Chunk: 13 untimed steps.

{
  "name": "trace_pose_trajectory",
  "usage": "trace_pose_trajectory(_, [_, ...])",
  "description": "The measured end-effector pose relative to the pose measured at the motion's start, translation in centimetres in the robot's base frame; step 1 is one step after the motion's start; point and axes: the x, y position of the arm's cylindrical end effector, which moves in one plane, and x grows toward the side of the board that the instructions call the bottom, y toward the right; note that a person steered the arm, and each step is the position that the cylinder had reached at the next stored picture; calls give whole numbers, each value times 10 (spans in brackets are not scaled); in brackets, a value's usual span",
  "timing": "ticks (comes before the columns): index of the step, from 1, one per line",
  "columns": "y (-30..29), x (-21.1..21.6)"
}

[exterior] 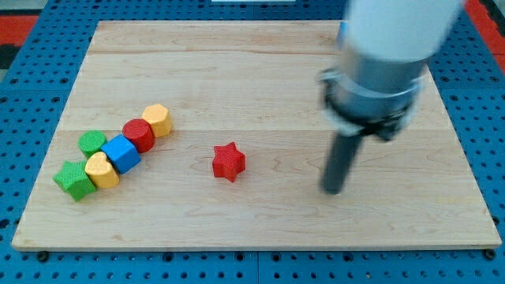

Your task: Place the red star below the blue triangle

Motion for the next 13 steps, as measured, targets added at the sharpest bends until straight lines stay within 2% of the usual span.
trace_pose_trajectory(1, [-69, -3])
trace_pose_trajectory(2, [-49, -52])
trace_pose_trajectory(3, [-53, -25])
trace_pose_trajectory(4, [-75, 25])
trace_pose_trajectory(5, [-136, -7])
trace_pose_trajectory(6, [-77, -59])
trace_pose_trajectory(9, [46, -171])
trace_pose_trajectory(11, [-28, -162])
trace_pose_trajectory(12, [-29, -204])
trace_pose_trajectory(13, [52, -219])
